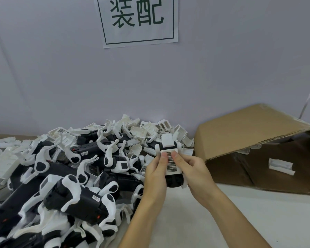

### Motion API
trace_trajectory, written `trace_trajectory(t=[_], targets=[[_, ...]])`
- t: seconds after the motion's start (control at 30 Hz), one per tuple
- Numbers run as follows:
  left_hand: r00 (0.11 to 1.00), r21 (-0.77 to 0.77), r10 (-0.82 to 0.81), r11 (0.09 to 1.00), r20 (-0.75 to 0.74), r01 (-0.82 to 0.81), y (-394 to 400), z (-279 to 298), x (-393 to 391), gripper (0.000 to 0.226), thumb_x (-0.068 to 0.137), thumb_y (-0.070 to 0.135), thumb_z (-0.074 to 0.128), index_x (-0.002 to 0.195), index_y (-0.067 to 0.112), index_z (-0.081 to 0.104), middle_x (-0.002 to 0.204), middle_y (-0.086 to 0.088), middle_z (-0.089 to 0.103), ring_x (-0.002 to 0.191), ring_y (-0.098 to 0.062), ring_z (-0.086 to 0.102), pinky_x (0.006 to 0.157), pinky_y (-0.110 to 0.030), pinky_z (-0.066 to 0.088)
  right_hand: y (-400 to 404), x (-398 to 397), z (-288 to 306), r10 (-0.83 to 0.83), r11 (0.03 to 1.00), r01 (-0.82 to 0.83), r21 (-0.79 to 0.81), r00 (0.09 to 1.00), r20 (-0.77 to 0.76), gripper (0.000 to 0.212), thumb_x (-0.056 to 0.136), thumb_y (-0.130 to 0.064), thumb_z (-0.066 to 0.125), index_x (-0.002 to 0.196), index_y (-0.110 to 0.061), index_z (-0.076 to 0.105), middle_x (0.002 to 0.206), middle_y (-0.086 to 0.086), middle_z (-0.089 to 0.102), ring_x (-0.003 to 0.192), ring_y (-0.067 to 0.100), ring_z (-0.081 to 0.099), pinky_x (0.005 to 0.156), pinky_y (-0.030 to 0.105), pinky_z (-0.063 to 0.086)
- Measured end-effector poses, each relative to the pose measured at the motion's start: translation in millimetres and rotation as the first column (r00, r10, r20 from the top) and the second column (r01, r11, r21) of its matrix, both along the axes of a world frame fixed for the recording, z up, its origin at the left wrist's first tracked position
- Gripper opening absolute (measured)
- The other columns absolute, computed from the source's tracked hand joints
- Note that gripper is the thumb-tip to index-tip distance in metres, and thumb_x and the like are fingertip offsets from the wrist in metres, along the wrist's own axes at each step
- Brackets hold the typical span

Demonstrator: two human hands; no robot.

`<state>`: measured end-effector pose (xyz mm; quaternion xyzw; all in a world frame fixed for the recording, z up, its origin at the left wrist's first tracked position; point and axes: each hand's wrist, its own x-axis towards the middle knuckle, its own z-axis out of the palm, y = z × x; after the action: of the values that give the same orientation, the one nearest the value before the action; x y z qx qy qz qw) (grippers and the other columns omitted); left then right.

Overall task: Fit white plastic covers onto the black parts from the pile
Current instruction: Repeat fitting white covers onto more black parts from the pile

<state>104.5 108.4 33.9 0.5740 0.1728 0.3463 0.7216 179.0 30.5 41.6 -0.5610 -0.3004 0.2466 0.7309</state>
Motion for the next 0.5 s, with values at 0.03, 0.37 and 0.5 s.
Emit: trace_trajectory(t=[0.03,0.37,0.5], targets=[[1.0,-0.016,-0.018,1.0,-0.008,0.018,-0.3,0.3,-0.1,0.033,0.103,0.033,0.048,0.092,0.026,0.079,0.092,-0.001,0.078,0.091,-0.018,0.074,0.073,-0.027,0.059,-2.0,2.2,0.5,0.037,0.999,-0.037,-0.005,0.999,-0.02,0.036,0.088,-0.036,0.063,0.109,-0.01,0.076,0.102,0.012,0.077,0.101,0.025,0.073,0.089,0.039,0.059],[0.999,0.151,0.043,0.988,-0.006,-0.042,2.6,-2.8,1.4,0.028,0.106,0.021,0.045,0.104,0.02,0.074,0.098,0.0,0.077,0.097,-0.014,0.072,0.08,-0.024,0.056,-3.8,1.1,-3.1,-0.065,0.996,0.072,-0.052,0.99,0.123,0.021,0.098,-0.024,0.061,0.105,-0.013,0.078,0.097,0.002,0.079,0.099,0.016,0.074,0.089,0.029,0.056],[0.999,-0.027,-0.017,0.999,0.031,0.018,4.1,2.0,0.7,0.028,0.101,0.02,0.053,0.091,0.021,0.079,0.092,-0.007,0.077,0.089,-0.022,0.074,0.072,-0.034,0.06,0.3,-1.2,1.0,-0.124,0.99,0.131,-0.053,0.985,0.119,0.022,0.097,-0.03,0.063,0.095,-0.018,0.081,0.087,0.001,0.079,0.087,0.016,0.075,0.074,0.027,0.06]])
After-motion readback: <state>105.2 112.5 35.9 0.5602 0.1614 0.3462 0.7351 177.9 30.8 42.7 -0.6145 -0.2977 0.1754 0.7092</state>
